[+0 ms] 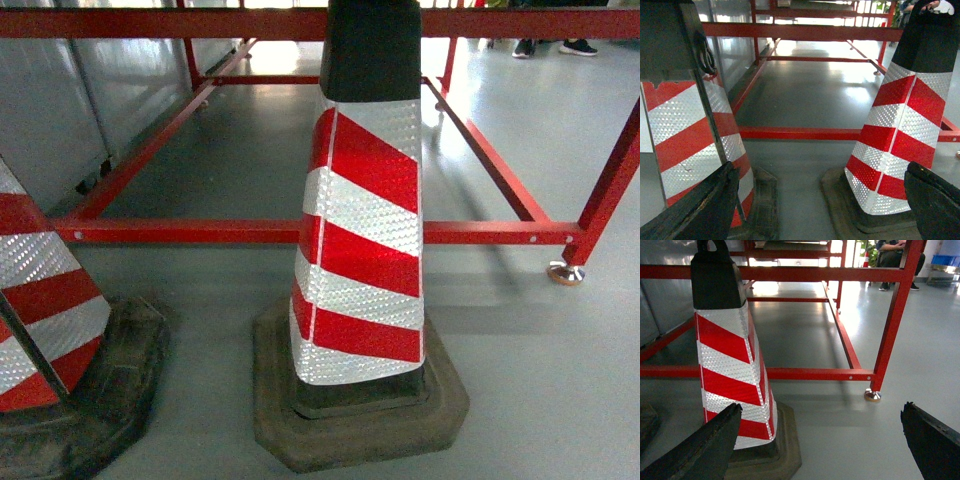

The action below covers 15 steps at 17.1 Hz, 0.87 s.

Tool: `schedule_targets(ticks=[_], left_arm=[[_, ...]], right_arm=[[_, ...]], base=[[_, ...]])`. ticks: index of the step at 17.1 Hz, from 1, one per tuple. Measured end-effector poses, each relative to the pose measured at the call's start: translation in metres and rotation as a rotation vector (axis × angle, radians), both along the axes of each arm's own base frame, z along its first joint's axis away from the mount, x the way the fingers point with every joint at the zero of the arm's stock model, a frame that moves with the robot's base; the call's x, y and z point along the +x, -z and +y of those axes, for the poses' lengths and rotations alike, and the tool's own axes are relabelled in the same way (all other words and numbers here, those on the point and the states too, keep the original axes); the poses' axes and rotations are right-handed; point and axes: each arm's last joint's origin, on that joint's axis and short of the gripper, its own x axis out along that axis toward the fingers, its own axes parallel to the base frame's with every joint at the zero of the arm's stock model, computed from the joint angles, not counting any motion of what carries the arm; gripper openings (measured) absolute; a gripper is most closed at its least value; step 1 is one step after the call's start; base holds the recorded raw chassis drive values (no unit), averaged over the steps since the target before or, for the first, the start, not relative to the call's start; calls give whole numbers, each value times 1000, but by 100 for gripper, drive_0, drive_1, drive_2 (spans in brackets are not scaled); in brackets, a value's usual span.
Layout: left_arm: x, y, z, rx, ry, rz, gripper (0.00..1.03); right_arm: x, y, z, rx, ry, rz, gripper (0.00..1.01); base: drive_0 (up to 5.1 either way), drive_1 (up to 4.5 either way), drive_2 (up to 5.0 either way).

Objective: Place box next to blue box on left shelf

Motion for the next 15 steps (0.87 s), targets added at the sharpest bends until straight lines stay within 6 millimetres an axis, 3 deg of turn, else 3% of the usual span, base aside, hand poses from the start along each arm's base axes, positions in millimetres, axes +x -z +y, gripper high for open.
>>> schedule_targets(ticks=[15], left_arm=[[0, 0, 0, 1, 0, 1, 98]], right_arm=[[0, 0, 0, -5, 0, -1, 98]], base=[[0, 0, 0]])
